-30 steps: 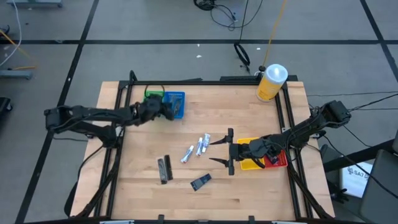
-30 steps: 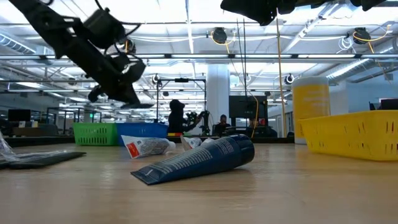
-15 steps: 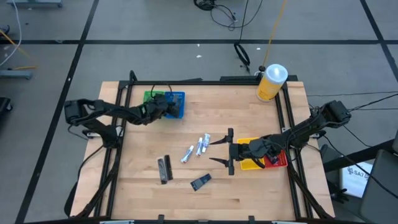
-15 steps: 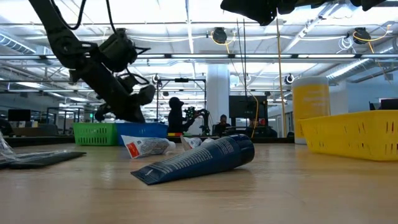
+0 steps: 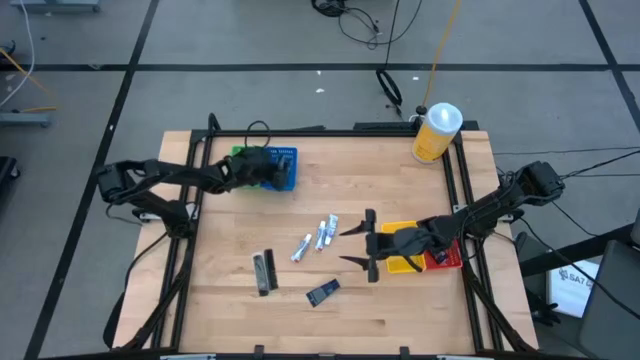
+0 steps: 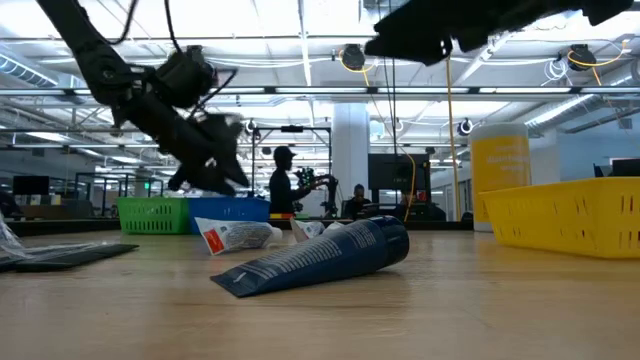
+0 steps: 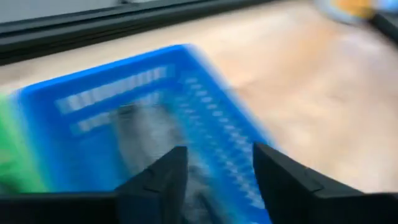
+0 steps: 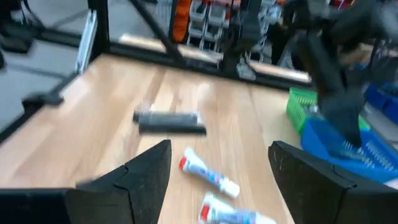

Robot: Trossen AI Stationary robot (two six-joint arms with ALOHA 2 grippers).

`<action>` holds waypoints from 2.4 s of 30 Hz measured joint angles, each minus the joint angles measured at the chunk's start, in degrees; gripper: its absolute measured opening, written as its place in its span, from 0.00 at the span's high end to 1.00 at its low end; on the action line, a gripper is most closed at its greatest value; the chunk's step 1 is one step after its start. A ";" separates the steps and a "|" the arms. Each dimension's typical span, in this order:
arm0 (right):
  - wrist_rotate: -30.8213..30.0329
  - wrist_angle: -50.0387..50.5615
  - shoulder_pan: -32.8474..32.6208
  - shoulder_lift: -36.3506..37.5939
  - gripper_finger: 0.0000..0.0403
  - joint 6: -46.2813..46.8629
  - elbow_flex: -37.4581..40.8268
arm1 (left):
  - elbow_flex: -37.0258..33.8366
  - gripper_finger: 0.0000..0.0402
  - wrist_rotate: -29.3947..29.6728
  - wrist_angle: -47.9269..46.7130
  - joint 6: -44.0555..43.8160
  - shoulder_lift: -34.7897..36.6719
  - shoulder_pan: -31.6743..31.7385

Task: Pick & Place Travel size toiletries
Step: Put the white toothpaste into the yellow bin

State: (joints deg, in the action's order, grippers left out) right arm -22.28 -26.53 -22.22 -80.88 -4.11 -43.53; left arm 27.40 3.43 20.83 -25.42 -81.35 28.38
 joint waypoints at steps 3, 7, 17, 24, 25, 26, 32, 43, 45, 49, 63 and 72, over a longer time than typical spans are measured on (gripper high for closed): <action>1.37 4.34 0.86 -0.02 0.35 1.19 0.00 | 0.00 0.49 -4.58 -1.27 4.33 4.21 -2.57; 7.30 5.38 5.42 -3.22 0.35 4.82 0.00 | -1.45 0.46 -3.80 0.73 8.66 7.45 -9.38; 34.55 2.31 25.70 -13.66 0.41 -3.61 -1.72 | -13.09 0.52 19.39 29.21 7.41 1.55 -29.62; 51.66 8.94 33.37 -24.32 0.46 -14.38 -10.74 | -12.63 0.55 39.64 33.65 1.60 -8.64 -36.80; 52.60 11.06 33.79 -25.28 0.46 -16.08 -12.06 | -12.10 0.55 41.60 33.59 1.09 -10.14 -37.29; 52.81 12.96 34.10 -26.12 0.47 -17.79 -13.36 | -11.45 0.55 43.11 33.61 0.88 -11.66 -37.61; 52.52 18.22 34.23 -30.23 0.50 -27.30 -17.15 | -8.95 0.54 46.24 33.43 0.91 -17.75 -38.14; 46.51 23.91 32.34 -29.75 0.71 -26.53 -17.18 | -8.02 0.54 46.11 33.04 0.88 -19.79 -37.95; 44.65 24.68 31.93 -29.75 0.76 -24.97 -17.16 | -8.02 0.54 45.89 32.98 0.84 -19.79 -37.95; 41.86 25.25 31.43 -29.75 0.88 -20.56 -17.16 | -8.02 0.54 45.56 32.91 0.77 -19.79 -37.95; 35.55 30.42 31.47 -19.46 0.99 -4.94 -16.85 | -8.07 0.54 45.08 31.15 -1.73 -19.77 -37.99; 39.57 29.37 32.15 -20.65 0.75 -13.08 -16.93 | -8.07 0.54 45.06 31.18 -1.91 -19.75 -38.01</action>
State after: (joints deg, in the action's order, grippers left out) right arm 17.29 2.83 9.93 -101.53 -17.19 -60.46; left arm 19.33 48.49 52.01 -27.33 -101.10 -9.63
